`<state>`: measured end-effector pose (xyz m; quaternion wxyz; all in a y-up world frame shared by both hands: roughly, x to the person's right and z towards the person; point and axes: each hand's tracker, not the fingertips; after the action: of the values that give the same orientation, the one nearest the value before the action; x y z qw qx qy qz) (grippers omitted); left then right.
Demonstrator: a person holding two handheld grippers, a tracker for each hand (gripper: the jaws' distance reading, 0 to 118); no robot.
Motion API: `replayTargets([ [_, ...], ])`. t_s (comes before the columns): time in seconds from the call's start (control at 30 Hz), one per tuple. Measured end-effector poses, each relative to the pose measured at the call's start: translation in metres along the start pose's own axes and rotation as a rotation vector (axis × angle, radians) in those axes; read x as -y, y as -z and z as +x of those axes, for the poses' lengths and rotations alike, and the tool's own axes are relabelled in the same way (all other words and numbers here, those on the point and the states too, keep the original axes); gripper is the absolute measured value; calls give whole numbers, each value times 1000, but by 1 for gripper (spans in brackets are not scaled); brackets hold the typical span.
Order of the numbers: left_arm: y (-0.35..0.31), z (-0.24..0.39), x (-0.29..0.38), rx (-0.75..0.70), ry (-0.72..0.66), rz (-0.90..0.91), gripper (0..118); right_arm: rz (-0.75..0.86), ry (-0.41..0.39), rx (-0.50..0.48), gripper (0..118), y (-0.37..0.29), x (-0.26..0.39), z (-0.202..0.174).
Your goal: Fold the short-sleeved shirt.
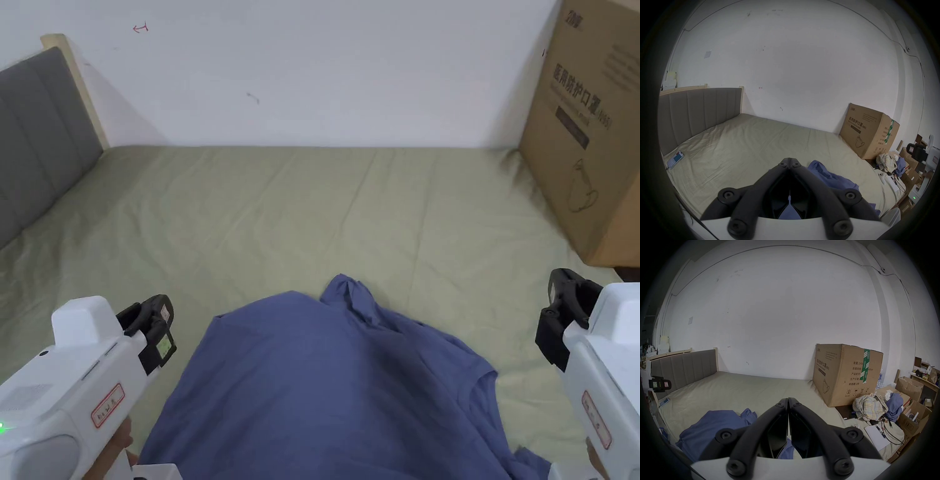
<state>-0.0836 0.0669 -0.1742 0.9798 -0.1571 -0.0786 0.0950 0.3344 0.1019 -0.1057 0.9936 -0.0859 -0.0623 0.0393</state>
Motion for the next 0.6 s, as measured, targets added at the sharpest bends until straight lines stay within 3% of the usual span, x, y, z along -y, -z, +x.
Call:
replayTargets([
  [0.3,6,-50,63,-108,29,-336,0,-49,3,-19,0,9,15,3],
  [0.37,8,-64,83,-137,14,-430,18,-60,0,-21,0,10,19,2],
  [0.4,8,-71,93,-155,-4,-469,35,-67,-1,-22,0,11,20,1],
  [0.43,9,-79,104,-163,-29,-522,62,-74,-1,-24,0,11,22,0],
  [0.47,8,-85,114,-171,-49,-543,79,-80,0,-28,0,12,24,-1],
  [0.53,7,-93,132,-190,-67,-593,84,-95,-3,-34,0,13,26,-4],
  [0.6,7,-97,150,-221,-67,-647,103,-111,-7,-41,0,13,30,-7],
])
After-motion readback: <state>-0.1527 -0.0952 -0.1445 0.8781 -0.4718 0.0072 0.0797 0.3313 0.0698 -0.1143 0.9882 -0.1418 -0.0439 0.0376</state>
